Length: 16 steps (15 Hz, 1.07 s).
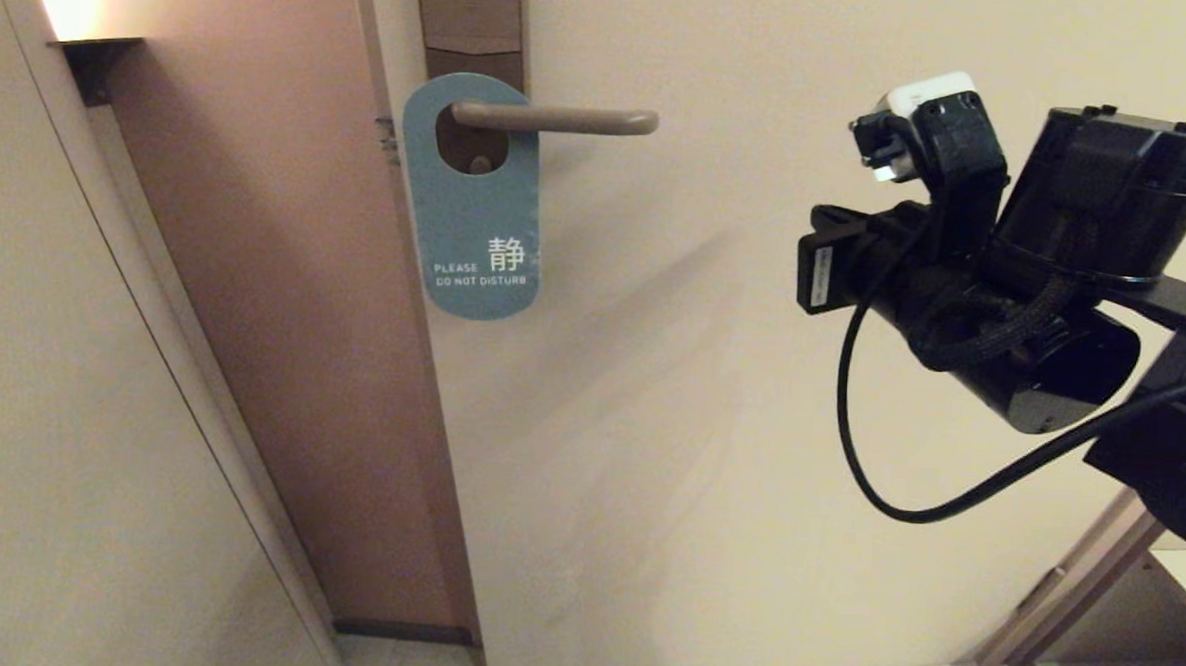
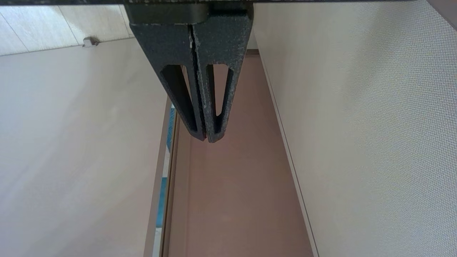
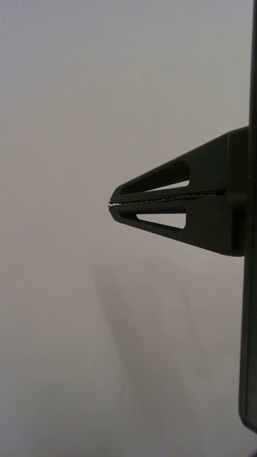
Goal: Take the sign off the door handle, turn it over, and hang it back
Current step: Take down the sign
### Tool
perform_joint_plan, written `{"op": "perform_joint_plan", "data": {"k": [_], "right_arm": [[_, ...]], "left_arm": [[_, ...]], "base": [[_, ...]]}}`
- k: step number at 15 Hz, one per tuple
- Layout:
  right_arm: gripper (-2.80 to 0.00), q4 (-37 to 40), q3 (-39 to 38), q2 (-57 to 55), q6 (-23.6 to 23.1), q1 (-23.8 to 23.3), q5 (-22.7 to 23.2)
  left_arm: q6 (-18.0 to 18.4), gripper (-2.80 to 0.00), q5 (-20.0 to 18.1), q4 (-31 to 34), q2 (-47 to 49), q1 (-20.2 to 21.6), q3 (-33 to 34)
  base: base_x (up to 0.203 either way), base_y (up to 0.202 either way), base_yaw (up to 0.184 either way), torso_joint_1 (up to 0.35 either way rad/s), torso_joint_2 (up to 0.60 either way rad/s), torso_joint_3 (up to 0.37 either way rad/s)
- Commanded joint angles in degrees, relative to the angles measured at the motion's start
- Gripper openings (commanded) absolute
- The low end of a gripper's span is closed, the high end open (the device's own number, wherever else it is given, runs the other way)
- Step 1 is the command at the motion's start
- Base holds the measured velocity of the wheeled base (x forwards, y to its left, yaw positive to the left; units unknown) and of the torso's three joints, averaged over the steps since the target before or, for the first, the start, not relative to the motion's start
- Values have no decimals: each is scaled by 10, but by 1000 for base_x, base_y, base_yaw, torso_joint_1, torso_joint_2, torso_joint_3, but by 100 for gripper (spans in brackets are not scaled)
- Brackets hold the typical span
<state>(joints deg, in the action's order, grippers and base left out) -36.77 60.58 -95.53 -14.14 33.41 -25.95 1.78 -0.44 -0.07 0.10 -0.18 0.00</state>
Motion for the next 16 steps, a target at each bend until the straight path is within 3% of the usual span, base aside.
{"op": "perform_joint_plan", "data": {"k": [1,4,10,16], "right_arm": [[-280,-3,-25,34,-1,-39,23],[-280,-15,-75,67,1,-121,72],[-280,-50,-181,140,8,-264,116],[-280,-51,-363,264,32,-283,147]], "left_arm": [[0,-280,0,-1,1,0,0],[0,-280,0,0,1,0,0],[0,-280,0,-1,1,0,0],[0,-280,0,-1,1,0,0]], "base": [[0,0,0,0,0,0],[0,0,0,0,0,0],[0,0,0,0,0,0],[0,0,0,0,0,0]]}}
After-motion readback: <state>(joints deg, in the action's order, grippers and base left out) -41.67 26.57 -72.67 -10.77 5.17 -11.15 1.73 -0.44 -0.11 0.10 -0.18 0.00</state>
